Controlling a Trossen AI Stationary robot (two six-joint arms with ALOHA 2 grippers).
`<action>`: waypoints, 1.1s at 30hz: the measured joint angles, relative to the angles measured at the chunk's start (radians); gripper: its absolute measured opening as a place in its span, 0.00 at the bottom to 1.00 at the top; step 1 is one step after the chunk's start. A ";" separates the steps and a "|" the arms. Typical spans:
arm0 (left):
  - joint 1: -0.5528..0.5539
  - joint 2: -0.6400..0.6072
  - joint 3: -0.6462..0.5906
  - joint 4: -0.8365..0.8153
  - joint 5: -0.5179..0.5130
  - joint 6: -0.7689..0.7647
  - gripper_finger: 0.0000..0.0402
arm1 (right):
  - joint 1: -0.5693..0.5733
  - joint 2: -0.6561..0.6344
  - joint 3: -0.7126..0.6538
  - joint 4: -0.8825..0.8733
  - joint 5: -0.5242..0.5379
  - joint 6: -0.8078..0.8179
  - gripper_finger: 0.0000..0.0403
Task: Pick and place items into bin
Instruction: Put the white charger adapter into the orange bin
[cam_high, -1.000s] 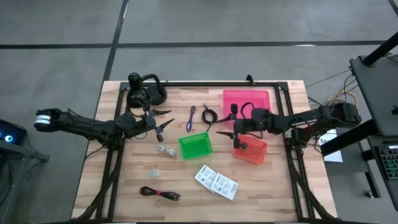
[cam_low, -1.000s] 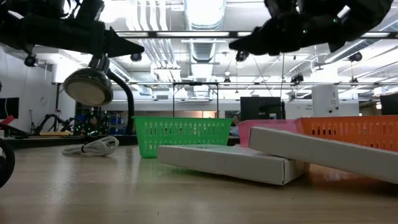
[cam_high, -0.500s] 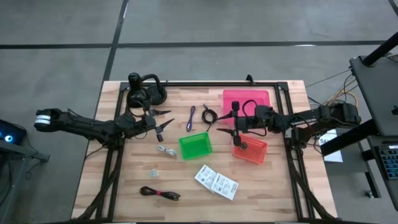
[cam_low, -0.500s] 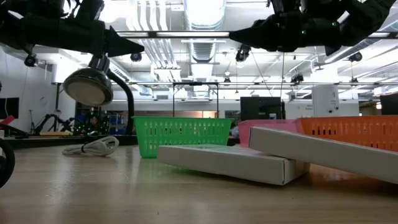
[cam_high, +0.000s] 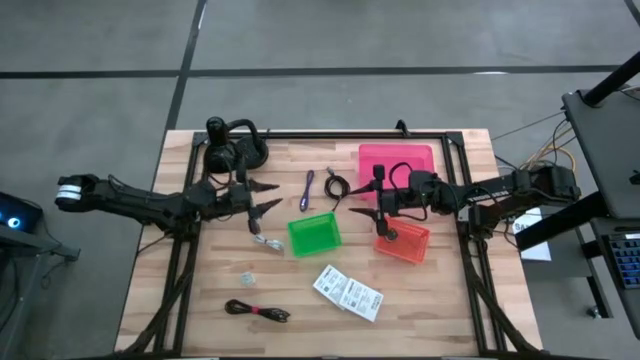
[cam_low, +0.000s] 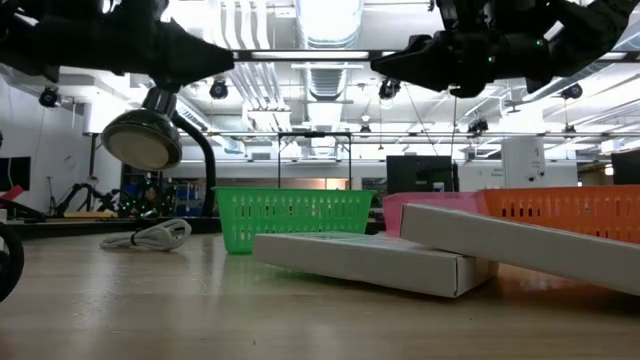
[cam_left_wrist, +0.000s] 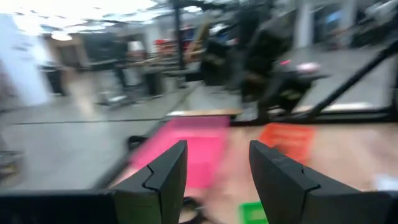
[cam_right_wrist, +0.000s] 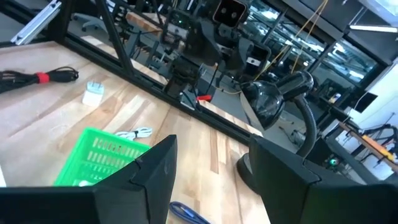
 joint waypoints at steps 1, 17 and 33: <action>0.000 0.000 0.001 0.000 0.044 -0.028 0.39 | 0.000 0.000 0.000 0.000 0.000 0.000 0.46; 0.000 -0.004 -0.001 -0.019 0.444 -0.392 0.39 | 0.000 0.000 -0.003 0.000 -0.001 0.043 0.46; -0.048 -0.012 0.100 -0.516 0.485 -0.690 0.39 | 0.000 0.000 -0.004 0.000 -0.001 0.121 0.46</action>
